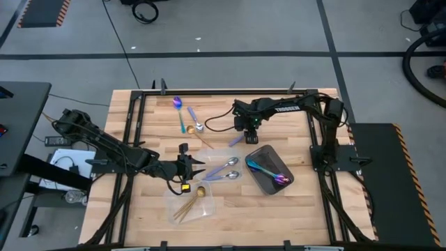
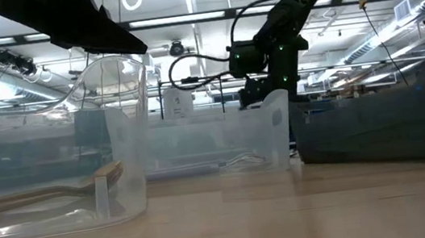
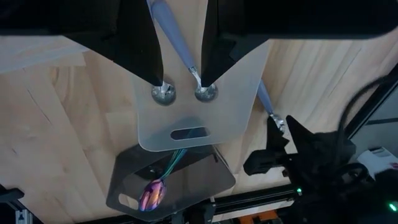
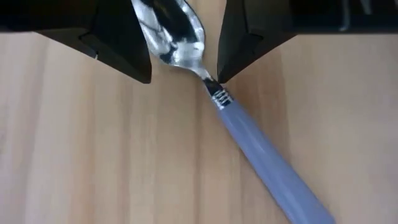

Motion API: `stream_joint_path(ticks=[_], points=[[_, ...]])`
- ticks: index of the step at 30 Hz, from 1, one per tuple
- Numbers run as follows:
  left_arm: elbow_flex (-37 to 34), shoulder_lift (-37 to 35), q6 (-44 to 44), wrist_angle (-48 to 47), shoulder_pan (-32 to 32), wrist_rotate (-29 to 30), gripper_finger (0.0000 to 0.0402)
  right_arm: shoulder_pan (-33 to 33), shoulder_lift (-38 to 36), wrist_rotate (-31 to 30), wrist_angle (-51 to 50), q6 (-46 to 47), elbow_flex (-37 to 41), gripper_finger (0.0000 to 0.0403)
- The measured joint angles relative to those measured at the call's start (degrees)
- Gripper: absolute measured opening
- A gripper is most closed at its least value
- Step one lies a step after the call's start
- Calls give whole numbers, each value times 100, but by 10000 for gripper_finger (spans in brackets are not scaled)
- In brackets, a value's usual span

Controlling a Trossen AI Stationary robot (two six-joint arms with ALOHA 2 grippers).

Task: Sort silverware by color (type)
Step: Put the blue spoon into the top transparent bin

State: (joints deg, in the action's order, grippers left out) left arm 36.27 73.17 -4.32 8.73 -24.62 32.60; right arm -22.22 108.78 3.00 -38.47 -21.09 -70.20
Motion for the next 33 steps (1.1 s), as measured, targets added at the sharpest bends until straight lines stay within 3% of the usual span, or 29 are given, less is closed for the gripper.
stream_joint_path(ticks=[10, 23, 27, 33], points=[[0, 0, 8, -4, 0, 0, 116, 31, -112, 274, 74, -202, -4, 179], [0, 0, 0, -2, -9, -52, 116, 234, -136, 293, 706, -342, 579, 160], [0, 0, 0, -2, -9, -171, 116, 297, -153, 143, 758, -357, 663, 125], [0, 0, -2, 0, -9, -251, 116, 295, -142, 404, 727, -358, 668, 41]])
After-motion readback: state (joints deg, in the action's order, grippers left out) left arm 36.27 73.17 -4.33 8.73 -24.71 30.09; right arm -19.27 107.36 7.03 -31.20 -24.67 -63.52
